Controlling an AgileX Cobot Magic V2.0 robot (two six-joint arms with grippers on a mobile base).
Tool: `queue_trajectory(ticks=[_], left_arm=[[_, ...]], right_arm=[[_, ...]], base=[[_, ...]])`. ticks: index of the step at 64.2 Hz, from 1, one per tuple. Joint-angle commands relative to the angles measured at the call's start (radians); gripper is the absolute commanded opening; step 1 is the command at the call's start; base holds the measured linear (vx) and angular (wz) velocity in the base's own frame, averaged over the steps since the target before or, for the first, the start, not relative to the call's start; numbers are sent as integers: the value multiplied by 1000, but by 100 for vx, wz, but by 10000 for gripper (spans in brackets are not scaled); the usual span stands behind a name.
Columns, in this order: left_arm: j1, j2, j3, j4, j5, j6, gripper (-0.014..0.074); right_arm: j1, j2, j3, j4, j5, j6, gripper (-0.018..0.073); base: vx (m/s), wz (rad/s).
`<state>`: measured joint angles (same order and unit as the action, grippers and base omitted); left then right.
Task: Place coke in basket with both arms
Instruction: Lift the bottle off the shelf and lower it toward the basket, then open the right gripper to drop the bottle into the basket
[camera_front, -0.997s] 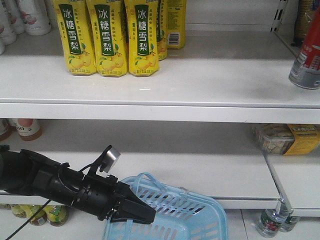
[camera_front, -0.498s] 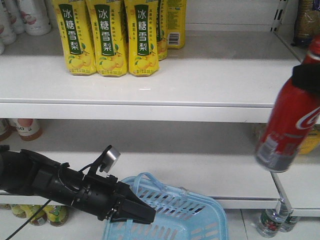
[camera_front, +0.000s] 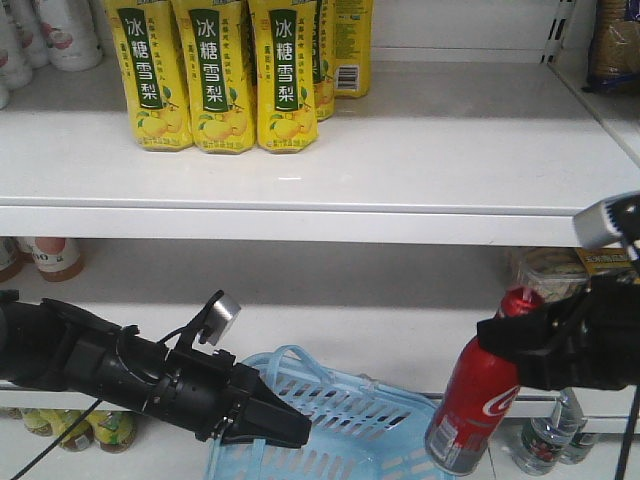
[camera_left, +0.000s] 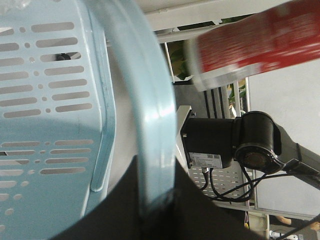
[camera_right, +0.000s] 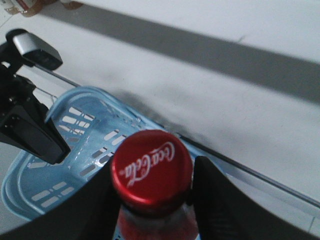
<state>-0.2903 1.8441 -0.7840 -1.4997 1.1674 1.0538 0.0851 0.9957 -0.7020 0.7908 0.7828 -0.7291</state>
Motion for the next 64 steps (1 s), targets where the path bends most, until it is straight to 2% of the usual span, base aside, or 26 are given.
queue_trajectory(ticks=[1,11,17,29,35,39,53,64], left_arm=[[-2,-48,-21,-69,66,27,-8],[-2,-48,-21,-69,66,27,-8],[-2,-48,-21,-69,66,27,-8],[-2,-48,-21,-69,66,27,-8],[-2,-48,-21,-69,66,27,-8],[-2,-48,-21,-69,66,27,-8],[-2,-48,-21,-69,66,27,-8],[-2,-48,-21,-69,66,27,-8]], right_arm=[[-4,28,23,188,-77,-122,-5],[-3,114,94,382,-87,-273,-5],[17,175,114,435,-76,-357,-5],[196,314,114,452,-181,-495,-5],[276,389,114,454,-296,-493,-1],[299,430,114,455,-348,-487,3],[309,550,114,464,-375,-487,73],[309,595,114,462,-370,-458,202]], base=[[0,0],[0,0],[0,0],[0,0],[0,0],[0,0],[0,0],[0,0]])
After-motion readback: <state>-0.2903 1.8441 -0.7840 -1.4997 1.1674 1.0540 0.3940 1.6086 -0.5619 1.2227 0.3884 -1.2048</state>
